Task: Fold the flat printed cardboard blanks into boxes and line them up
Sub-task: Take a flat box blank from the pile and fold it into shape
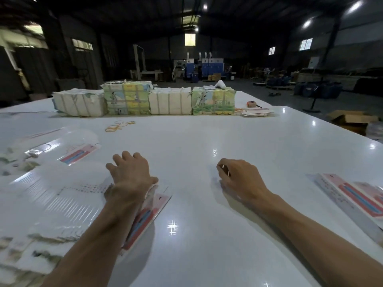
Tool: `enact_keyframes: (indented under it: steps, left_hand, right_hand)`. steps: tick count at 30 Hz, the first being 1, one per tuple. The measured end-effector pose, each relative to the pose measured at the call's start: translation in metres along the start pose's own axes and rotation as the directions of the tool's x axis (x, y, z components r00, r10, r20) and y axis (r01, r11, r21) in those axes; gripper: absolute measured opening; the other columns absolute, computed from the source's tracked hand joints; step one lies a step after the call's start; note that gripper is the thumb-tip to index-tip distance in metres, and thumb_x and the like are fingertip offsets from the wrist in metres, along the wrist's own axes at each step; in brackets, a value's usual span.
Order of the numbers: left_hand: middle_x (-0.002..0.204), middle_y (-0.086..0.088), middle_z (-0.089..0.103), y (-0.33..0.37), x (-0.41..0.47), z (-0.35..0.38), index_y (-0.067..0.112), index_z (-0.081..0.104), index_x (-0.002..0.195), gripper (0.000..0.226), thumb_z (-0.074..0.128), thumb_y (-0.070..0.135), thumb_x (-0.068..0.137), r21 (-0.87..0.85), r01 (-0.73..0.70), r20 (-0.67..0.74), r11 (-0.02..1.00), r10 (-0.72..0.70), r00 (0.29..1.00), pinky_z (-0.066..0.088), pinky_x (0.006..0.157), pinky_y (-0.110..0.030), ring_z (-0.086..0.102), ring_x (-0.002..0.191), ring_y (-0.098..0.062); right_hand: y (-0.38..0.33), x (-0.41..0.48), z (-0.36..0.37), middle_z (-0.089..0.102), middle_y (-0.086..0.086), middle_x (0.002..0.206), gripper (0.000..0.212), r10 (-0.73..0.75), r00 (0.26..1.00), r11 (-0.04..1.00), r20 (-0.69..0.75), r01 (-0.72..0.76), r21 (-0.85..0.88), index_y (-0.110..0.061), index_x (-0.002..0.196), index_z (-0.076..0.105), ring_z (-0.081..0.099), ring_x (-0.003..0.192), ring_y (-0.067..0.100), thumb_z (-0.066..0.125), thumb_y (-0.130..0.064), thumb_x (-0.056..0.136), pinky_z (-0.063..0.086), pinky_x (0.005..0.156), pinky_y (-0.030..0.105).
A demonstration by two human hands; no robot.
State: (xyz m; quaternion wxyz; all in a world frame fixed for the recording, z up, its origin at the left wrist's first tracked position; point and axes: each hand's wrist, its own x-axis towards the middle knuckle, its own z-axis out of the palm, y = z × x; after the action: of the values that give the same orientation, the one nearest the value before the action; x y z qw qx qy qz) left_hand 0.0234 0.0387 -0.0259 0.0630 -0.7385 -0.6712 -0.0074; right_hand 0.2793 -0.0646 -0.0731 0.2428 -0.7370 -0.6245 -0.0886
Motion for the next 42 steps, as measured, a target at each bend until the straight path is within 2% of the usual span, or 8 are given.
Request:
enact_keyframes:
  steps: [6,12,15,18,22,27,35,42]
  left_hand:
    - [0.119,-0.013,0.062,-0.02,0.004,-0.006,0.015,0.058,0.118,0.079,0.083,0.073,0.07,-0.01,0.061,0.125,0.998,-0.059,0.99,0.048,0.104,-0.044,0.059,0.114,-0.029]
    - [0.154,-0.024,0.032,-0.018,0.007,-0.007,0.009,0.024,0.152,0.12,0.089,0.066,0.068,-0.035,0.044,0.067,0.998,-0.042,0.997,0.038,0.115,-0.051,0.034,0.145,-0.039]
    - [0.142,-0.021,0.045,-0.02,0.011,-0.006,0.007,0.026,0.149,0.112,0.093,0.051,0.071,-0.197,-0.022,0.042,0.98,0.031,0.999,0.051,0.102,-0.047,0.051,0.131,-0.037]
    - [0.099,-0.008,0.07,-0.023,0.014,-0.008,0.012,0.052,0.122,0.064,0.089,0.043,0.08,-0.446,-0.078,0.159,0.891,0.164,0.973,0.056,0.063,-0.03,0.074,0.083,-0.021]
    - [0.082,0.002,0.079,-0.016,0.019,-0.025,0.018,0.073,0.101,0.032,0.087,0.041,0.082,-0.731,-0.22,0.072,0.646,0.393,0.917,0.056,0.062,-0.029,0.076,0.069,-0.017]
    - [0.105,-0.001,0.081,0.025,0.009,-0.04,0.018,0.077,0.114,0.037,0.081,0.043,0.089,-0.962,-0.132,0.043,0.238,0.613,0.789,0.061,0.066,-0.029,0.079,0.079,-0.019]
    - [0.105,0.002,0.081,0.081,-0.019,0.034,0.014,0.066,0.122,0.036,0.07,0.042,0.099,-1.0,0.002,0.008,0.01,0.555,0.831,0.062,0.064,-0.03,0.079,0.074,-0.027]
    - [0.083,0.004,0.079,0.085,-0.012,0.04,0.022,0.062,0.116,0.033,0.077,0.039,0.093,-0.99,-0.139,-0.123,-0.01,0.528,0.84,0.057,0.058,-0.019,0.079,0.072,-0.021]
  right_hand:
    - [0.003,0.002,0.0,0.069,-0.009,0.08,0.016,0.01,1.0,0.997,0.002,-0.01,0.079,-0.025,0.092,0.064,0.062,0.077,0.022,0.05,-0.025,0.1,0.051,0.07,0.036]
    - [-0.001,0.001,-0.001,0.069,-0.009,0.079,0.016,0.008,1.0,0.994,0.01,-0.009,0.109,-0.024,0.092,0.065,0.063,0.076,0.02,0.052,-0.024,0.099,0.053,0.072,0.036]
    - [-0.002,0.0,-0.003,0.07,-0.009,0.08,0.016,0.015,1.0,0.992,0.021,-0.017,0.125,-0.024,0.091,0.065,0.063,0.077,0.019,0.052,-0.023,0.099,0.054,0.074,0.038]
    - [-0.002,0.001,-0.004,0.07,-0.009,0.08,0.016,0.023,1.0,0.989,0.02,-0.026,0.147,-0.024,0.09,0.065,0.063,0.076,0.018,0.052,-0.023,0.099,0.055,0.076,0.038]
    - [-0.002,0.002,-0.002,0.067,-0.012,0.075,0.015,0.03,0.999,0.982,-0.027,-0.024,0.19,-0.027,0.086,0.061,0.061,0.071,0.012,0.052,-0.023,0.097,0.054,0.073,0.036]
    - [-0.002,0.004,-0.004,0.068,-0.014,0.075,0.014,0.035,0.986,0.962,-0.162,0.011,0.272,-0.028,0.095,0.069,0.064,0.071,0.009,0.058,-0.023,0.101,0.055,0.073,0.036]
    - [0.005,0.011,-0.004,0.066,-0.01,0.095,0.013,0.06,0.929,0.893,-0.366,0.113,0.435,-0.018,0.115,0.065,0.067,0.084,0.011,0.06,-0.012,0.104,0.062,0.074,0.04]
    - [-0.002,0.009,0.005,0.048,-0.022,0.128,0.034,-0.136,0.986,0.918,-0.098,0.162,0.361,-0.03,0.138,0.065,0.052,0.125,0.005,0.046,-0.039,0.111,0.057,0.097,0.042]
